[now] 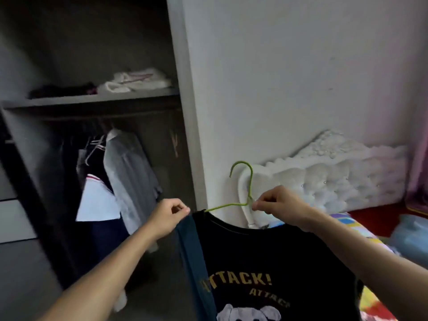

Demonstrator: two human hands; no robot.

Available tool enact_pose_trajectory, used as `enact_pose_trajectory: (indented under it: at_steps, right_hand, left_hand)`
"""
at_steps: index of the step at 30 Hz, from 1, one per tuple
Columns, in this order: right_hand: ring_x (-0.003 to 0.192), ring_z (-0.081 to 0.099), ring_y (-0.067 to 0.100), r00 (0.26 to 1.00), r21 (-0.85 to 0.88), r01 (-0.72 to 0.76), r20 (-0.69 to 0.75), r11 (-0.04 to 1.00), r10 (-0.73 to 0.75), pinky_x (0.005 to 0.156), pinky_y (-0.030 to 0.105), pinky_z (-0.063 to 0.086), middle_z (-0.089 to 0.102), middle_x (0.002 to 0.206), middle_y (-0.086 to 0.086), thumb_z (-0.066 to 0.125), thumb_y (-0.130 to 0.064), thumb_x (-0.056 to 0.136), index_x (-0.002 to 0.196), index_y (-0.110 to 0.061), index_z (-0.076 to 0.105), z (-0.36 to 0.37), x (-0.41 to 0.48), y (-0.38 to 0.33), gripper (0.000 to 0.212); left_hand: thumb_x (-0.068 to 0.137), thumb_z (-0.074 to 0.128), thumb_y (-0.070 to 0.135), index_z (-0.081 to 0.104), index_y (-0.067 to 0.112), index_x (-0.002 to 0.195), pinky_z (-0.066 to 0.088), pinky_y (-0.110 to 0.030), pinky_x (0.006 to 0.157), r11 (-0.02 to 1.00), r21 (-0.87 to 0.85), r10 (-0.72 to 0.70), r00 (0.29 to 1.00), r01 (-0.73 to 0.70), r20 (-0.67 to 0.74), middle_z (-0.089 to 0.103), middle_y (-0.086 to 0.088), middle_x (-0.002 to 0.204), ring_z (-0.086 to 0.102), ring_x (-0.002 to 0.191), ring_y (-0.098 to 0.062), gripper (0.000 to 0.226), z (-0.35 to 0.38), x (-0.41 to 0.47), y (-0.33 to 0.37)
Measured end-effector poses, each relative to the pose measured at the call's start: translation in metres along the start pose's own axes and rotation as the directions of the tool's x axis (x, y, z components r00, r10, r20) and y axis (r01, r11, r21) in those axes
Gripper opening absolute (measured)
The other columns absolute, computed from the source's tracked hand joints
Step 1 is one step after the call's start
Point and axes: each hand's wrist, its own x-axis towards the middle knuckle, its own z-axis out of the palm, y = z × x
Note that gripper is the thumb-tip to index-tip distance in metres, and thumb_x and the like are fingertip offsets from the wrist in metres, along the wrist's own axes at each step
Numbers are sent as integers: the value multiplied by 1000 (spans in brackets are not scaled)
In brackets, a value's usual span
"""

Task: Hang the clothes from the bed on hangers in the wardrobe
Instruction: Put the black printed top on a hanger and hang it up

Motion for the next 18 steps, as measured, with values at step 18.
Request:
enact_pose_trajectory:
  at_steps: [18]
  right_hand:
    - [49,39,15,987,164,-147,-47,975,156,44,22,30,46,55,3,72,-17,85,64,-5,65,225,171,-160,25]
  left_hand:
    - [85,65,31,65,23,75,53,-34,71,910,346,-171,966,231,-196,67,8,74,63,73,-10,13,-251,-52,-203]
